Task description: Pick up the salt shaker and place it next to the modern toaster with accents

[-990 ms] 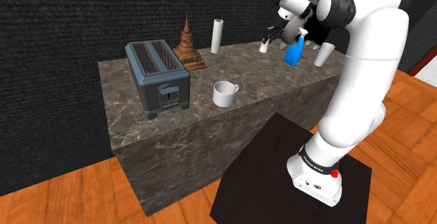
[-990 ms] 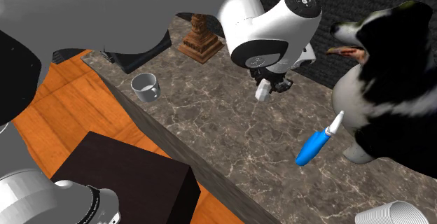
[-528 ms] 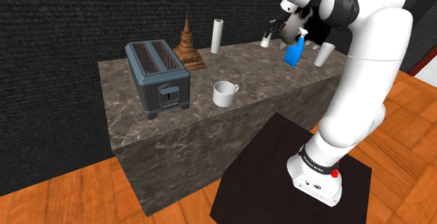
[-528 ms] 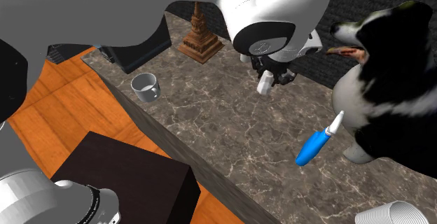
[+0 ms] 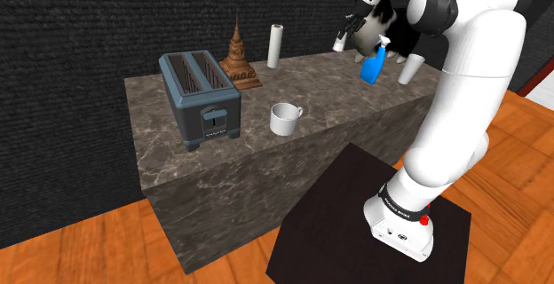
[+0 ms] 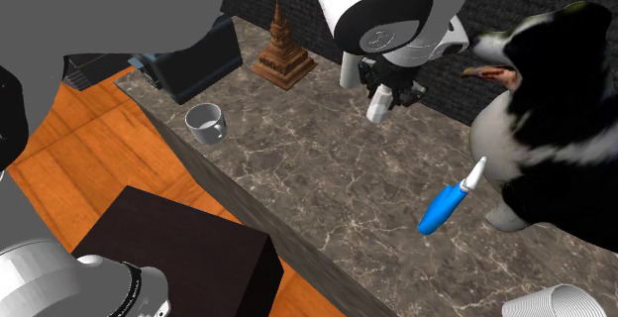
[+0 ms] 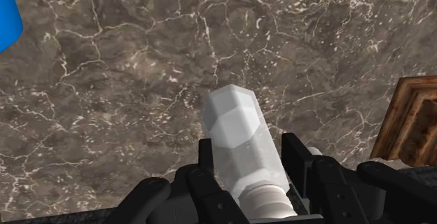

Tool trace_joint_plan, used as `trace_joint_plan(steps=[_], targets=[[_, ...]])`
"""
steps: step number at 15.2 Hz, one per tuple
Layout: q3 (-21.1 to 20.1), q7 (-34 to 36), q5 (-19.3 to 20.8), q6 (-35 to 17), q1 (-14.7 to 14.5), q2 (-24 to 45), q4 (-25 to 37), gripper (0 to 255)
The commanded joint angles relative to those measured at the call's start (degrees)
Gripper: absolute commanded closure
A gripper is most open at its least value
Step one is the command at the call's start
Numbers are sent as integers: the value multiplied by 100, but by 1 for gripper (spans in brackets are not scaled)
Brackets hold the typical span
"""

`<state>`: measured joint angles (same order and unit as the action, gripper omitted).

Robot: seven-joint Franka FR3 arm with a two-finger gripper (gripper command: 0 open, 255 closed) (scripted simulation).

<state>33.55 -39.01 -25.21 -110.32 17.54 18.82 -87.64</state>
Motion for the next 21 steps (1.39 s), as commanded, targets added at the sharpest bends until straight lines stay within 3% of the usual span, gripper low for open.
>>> trace_joint_plan(steps=[1,19,21], targets=[[12,51,32,146,6,-26,131,255],[45,369,-12,1550,319,208,1787,255],[57,578,290,1252,-91,-300,1105,255]])
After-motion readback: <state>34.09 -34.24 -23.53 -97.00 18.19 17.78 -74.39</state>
